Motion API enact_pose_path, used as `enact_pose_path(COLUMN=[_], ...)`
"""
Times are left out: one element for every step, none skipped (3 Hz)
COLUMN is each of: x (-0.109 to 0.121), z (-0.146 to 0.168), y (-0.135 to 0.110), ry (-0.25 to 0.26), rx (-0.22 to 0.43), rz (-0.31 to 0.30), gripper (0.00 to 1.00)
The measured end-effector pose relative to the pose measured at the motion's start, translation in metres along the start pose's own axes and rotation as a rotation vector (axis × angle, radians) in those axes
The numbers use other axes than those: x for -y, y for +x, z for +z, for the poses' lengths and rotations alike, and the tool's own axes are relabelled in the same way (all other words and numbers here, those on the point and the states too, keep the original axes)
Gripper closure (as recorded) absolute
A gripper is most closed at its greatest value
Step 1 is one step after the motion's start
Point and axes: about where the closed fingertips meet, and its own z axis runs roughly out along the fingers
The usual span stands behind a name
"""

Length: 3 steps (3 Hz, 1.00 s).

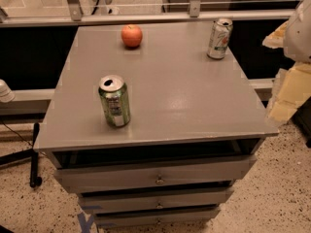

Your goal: Move apple near green can

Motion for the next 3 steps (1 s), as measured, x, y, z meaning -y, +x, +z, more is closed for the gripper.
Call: enact_pose_path(x=[0.000,0.020,0.058], z=[0.000,0.013,0.042], y=[0.000,-0.020,-0.072], ry=[0.000,0.027,0.059], rx=[0.000,0.055,0.175], rz=[0.000,-0.063,-0.171], gripper=[0.00,0.00,0.00])
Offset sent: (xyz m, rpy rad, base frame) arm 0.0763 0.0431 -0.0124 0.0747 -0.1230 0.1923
